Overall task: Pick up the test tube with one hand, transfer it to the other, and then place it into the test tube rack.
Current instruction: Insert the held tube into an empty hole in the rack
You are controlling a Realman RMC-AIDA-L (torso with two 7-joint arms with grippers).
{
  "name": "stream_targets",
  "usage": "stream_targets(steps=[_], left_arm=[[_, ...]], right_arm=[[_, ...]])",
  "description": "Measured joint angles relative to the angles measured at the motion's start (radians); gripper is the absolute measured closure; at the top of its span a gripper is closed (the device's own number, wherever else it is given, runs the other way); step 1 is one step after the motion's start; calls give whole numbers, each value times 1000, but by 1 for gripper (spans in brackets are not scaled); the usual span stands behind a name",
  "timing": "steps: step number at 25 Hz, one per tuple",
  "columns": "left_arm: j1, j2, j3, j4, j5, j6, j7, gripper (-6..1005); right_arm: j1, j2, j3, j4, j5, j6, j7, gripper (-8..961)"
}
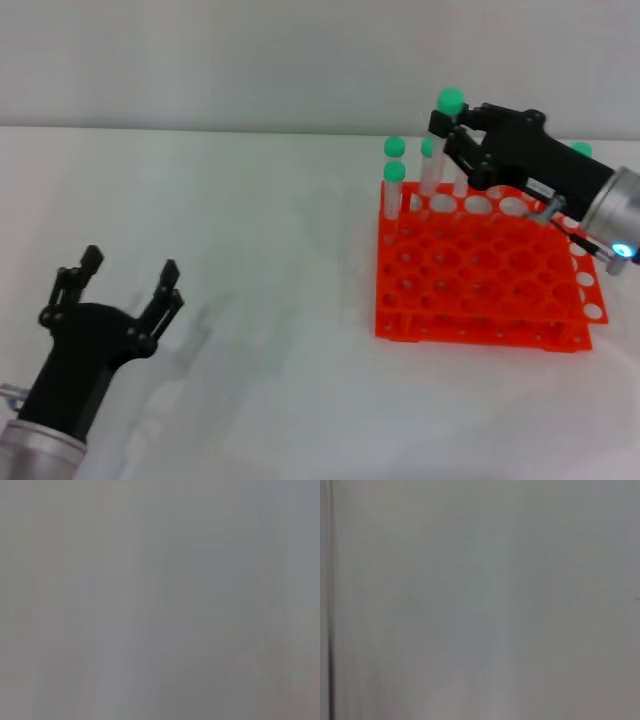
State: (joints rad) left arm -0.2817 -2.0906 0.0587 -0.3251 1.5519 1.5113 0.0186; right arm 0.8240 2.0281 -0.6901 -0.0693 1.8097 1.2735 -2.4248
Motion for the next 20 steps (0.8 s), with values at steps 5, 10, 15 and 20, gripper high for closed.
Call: stream_targets(steps=[5,10,15,20], left_arm=[[0,0,-16,9,0,0,-3,118],[-8,0,-19,17,-1,-6,-3,118],[-14,0,-19,19,0,-7,-4,118],[-14,0,-20,18,0,-6,-4,118]], right_arm=[[17,0,1,61,26,-38,-73,750],[29,0,10,115,60,-60,-143,750],[48,0,42,159,63,-82,-181,750],[62,0,79,196,54,-102,-223,750]])
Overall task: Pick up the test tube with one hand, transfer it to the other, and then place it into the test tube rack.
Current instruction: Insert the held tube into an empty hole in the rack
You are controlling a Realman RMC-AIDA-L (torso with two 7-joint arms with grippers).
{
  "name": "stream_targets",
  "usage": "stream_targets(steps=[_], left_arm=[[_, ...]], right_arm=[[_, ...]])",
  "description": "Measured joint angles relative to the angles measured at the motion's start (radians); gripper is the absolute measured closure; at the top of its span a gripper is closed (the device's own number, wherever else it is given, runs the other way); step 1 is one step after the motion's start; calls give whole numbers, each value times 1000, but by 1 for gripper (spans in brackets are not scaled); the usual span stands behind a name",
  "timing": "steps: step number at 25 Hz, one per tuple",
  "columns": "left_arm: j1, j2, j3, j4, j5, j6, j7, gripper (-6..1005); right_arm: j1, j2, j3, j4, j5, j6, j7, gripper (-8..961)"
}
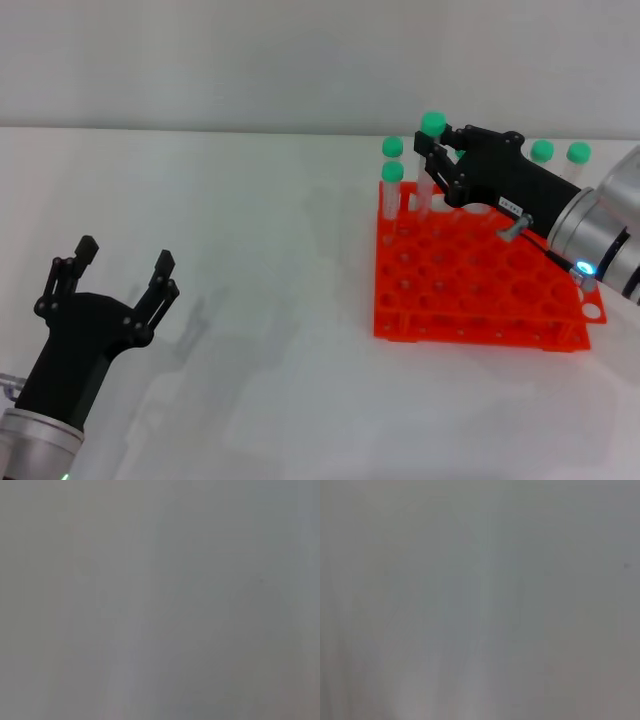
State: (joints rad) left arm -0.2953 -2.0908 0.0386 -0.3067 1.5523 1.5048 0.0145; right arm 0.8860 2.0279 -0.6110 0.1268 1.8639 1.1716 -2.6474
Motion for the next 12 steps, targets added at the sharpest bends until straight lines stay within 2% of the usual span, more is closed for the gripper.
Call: stream_targets(steps=[12], left_arm=[[8,0,0,0,5,1,1,119]], right_arm=[[13,0,44,51,-4,-32,-67,749]])
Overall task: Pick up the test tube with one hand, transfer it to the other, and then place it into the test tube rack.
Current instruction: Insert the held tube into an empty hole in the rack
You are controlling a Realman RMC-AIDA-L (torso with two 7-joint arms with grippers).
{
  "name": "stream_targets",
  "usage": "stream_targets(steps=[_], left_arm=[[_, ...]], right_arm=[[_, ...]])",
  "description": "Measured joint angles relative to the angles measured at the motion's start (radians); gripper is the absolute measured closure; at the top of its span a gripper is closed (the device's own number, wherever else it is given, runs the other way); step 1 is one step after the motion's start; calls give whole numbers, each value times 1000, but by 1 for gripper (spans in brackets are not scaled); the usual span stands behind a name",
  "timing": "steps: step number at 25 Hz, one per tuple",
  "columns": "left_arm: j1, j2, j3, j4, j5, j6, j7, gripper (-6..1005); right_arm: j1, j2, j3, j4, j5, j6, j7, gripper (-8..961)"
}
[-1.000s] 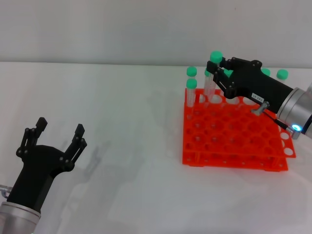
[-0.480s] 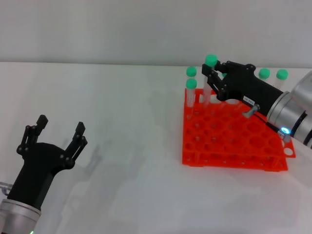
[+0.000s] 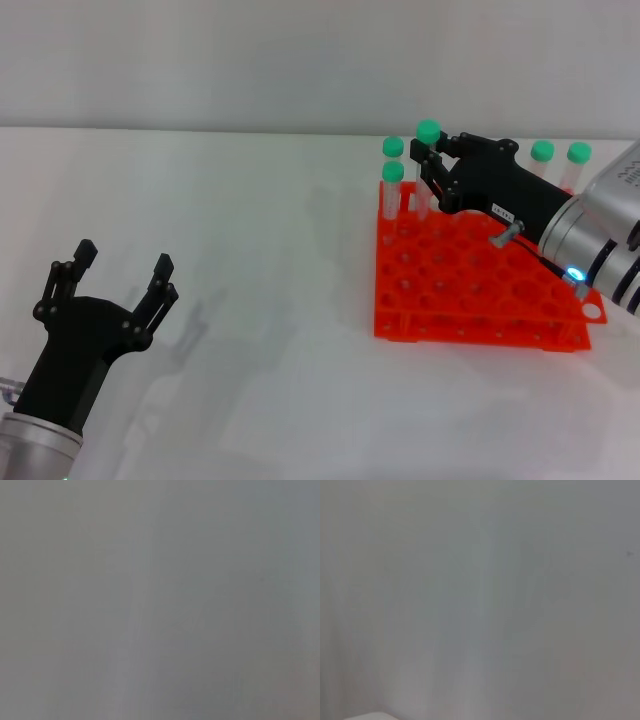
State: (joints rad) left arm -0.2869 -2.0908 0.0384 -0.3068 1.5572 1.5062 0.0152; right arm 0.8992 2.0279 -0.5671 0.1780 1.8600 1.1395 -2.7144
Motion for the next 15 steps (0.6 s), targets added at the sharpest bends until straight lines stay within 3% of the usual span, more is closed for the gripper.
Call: stream_targets(steps=[15], left_arm=[[7,0,1,0,3,4,0,119]], right_arm=[[-4,0,193,25,-161,-42,-64,749]])
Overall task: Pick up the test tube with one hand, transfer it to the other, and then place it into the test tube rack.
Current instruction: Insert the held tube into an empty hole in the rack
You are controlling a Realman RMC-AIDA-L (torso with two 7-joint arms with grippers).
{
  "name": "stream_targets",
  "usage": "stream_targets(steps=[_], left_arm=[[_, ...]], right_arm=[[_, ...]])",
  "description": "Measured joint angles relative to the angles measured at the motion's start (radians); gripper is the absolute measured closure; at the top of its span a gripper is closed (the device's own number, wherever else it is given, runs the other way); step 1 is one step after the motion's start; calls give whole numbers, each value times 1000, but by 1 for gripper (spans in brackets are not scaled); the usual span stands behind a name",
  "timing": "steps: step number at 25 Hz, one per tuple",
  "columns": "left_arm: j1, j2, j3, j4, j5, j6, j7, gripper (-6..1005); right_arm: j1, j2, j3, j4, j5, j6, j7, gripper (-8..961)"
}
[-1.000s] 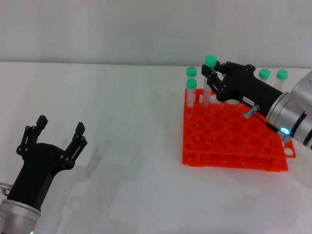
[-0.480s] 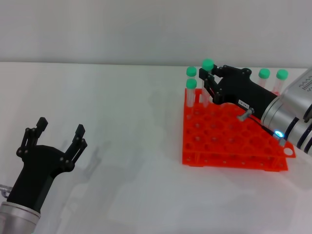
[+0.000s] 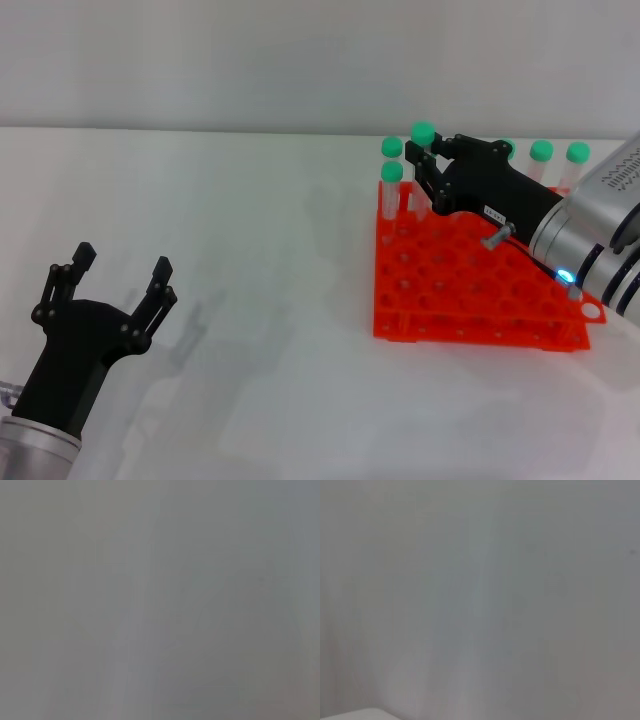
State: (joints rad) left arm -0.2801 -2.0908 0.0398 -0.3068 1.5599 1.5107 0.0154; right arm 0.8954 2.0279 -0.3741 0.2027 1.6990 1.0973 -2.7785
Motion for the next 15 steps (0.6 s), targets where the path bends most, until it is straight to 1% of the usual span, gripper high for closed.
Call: stream_targets(steps=[15], left_arm=[[-8,0,2,-2,0,0,0,118]], right_arm=[[-9,0,14,8,-6,-79,-1,748]])
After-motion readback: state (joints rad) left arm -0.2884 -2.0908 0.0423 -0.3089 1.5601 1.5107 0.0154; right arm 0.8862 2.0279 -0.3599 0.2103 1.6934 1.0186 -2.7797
